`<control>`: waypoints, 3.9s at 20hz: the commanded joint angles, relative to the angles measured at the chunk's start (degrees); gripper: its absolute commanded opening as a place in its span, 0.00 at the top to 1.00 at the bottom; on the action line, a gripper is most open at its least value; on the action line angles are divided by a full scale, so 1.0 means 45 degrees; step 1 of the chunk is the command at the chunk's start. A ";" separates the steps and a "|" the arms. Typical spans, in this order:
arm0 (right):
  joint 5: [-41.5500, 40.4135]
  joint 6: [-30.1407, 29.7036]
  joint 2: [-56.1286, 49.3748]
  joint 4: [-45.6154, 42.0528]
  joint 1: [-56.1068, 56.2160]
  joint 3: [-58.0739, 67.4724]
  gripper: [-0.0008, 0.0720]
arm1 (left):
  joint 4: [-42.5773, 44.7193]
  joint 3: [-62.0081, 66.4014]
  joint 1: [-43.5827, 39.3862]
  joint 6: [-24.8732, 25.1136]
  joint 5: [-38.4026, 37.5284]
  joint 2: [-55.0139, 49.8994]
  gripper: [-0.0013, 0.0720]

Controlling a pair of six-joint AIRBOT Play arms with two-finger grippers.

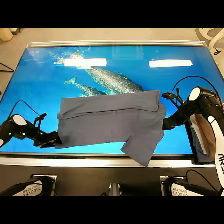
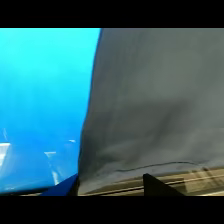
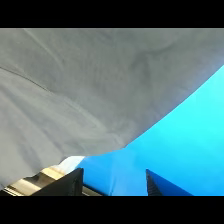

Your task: Fold the shirts.

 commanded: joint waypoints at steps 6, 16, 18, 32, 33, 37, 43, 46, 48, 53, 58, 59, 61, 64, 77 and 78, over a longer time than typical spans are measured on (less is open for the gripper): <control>-0.0248 -0.0015 0.0942 0.0515 -0.0005 -0.1530 0.41 | -0.0432 -0.0325 -0.0005 -0.0457 0.1209 -0.0005 0.95; -0.3381 0.0500 0.2040 0.2395 -0.0005 -0.5916 0.41 | -0.0432 -0.0301 -0.0005 -0.0282 0.1248 0.0661 0.95; -0.3910 0.0971 0.2040 0.2409 -0.0005 -0.5979 0.50 | -0.0432 -0.0301 -0.0005 -0.0282 0.1248 0.0729 0.95; -0.4784 -0.1287 0.2108 0.2914 -0.0005 -0.1117 0.96 | -0.0432 0.4007 0.0000 -0.0733 0.2118 0.1258 0.96; -0.5221 -0.1292 0.1676 0.2924 -0.0005 -0.0384 0.96 | -0.0452 0.4435 -0.0005 -0.1020 0.2560 0.1083 0.96; -0.6237 -0.1307 -0.1137 0.3609 0.0000 0.2317 0.96 | -0.1190 0.5926 -0.0005 -0.1282 0.3147 -0.0991 0.96; -0.6815 -0.1282 -0.4760 0.4983 0.0010 0.5450 0.96 | -0.2589 0.8398 -0.0010 -0.1370 0.3143 -0.4745 0.96; -0.6868 -0.1287 -0.5620 0.5265 0.0078 0.5537 0.96 | -0.2589 0.8519 -0.0005 -0.2030 0.3147 -0.5795 0.96; -0.6722 -0.1350 -0.5916 0.5255 0.0160 0.5537 0.95 | -0.2778 0.8519 -0.0005 -0.2147 0.3157 -0.6256 0.95; -0.6188 -0.1666 -0.4561 0.4609 -0.0408 0.5547 0.05 | -0.3026 0.9486 0.0481 -0.2093 0.2453 -0.6096 0.05; -0.3079 -0.0709 -0.4857 0.3789 -0.2404 0.5537 0.00 | -0.2963 1.0142 0.0680 -0.1875 0.1710 -0.4643 0.07; -0.2535 -0.0709 -0.5124 0.3832 -0.2492 0.5532 0.00 | -0.2754 1.0132 0.0593 -0.1593 0.1676 -0.4269 0.08; -0.1875 -0.0709 -0.5722 0.4046 -0.2361 0.5532 0.00 | -0.1826 1.0132 0.0277 -0.1515 0.1549 -0.3424 0.08; -0.1991 -0.0704 -0.6460 0.5348 -0.1919 0.5532 0.00 | -0.1501 1.0132 -0.0209 -0.1511 0.1472 -0.2351 0.08; -0.3007 0.0379 -0.4401 0.7155 -0.0733 0.5542 0.96 | -0.2637 1.0006 -0.5416 -0.1520 0.3779 -0.3526 0.95; -0.3007 0.0379 -0.3842 0.7150 -0.0733 0.5542 0.96 | -0.3453 1.0006 -0.5955 -0.1520 0.4095 -0.4153 0.95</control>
